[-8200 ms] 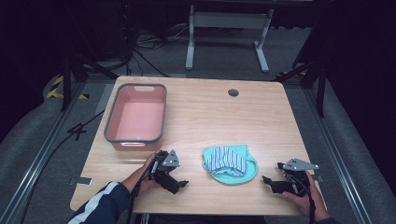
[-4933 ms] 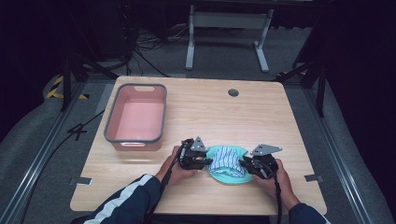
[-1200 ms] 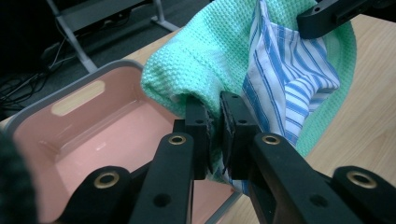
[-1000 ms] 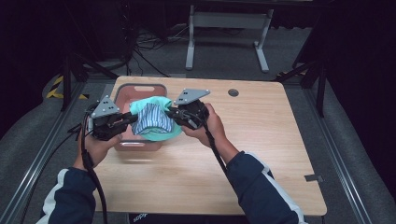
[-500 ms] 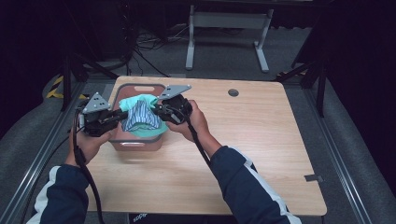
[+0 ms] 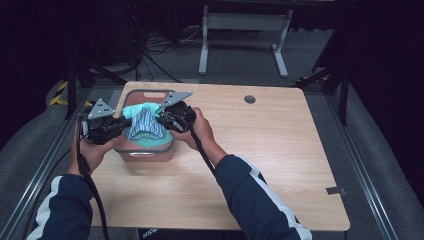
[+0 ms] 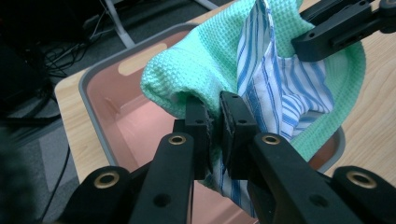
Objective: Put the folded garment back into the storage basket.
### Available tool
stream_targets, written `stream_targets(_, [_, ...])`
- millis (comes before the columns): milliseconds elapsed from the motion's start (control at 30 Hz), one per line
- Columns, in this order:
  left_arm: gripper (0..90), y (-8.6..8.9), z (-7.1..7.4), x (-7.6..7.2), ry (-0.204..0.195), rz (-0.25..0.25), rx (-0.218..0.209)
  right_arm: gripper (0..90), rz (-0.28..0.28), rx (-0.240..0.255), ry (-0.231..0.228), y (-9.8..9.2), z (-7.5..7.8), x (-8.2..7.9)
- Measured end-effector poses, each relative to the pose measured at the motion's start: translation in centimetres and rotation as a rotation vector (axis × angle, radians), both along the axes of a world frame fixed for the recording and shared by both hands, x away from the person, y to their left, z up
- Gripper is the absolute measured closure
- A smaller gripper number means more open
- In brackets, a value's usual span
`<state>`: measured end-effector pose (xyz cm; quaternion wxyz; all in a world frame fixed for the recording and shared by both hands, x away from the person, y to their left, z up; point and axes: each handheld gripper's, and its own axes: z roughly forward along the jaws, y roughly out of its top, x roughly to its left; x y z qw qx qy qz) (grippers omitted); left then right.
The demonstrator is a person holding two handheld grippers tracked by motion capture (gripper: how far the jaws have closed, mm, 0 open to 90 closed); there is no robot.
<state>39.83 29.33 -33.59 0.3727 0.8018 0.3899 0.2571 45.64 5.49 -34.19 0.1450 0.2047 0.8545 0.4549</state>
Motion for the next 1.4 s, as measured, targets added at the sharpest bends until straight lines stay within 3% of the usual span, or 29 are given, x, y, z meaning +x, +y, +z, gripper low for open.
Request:
stream_targets(233, [82.5,0.6,-0.8,0.6,0.007,0.023,-0.019,82.8,-0.003,-0.006,0.04,0.9,-1.7,0.9])
stream_targets(667, [82.4,0.0,-2.6,1.2,0.042,0.03,0.053,82.2,-0.012,-0.041,0.078,1.7,-3.9,1.5])
stream_targets(1033, [81.3,0.1,-4.5,1.7,0.067,0.048,0.076,79.9,-0.016,-0.047,0.112,1.8,-5.3,2.0])
stream_targets(1200, [74.9,0.1,-5.0,1.8,0.082,0.064,0.084,76.0,-0.009,-0.049,0.114,1.9,-5.6,2.0])
stream_targets(1300, [69.3,0.2,-4.9,1.6,0.067,0.064,0.076,74.5,-0.007,-0.067,0.102,1.9,-5.7,1.9])
stream_targets(1400, [65.9,0.1,-4.7,1.4,0.06,0.068,0.071,72.6,-0.018,-0.051,0.106,1.7,-5.5,1.9])
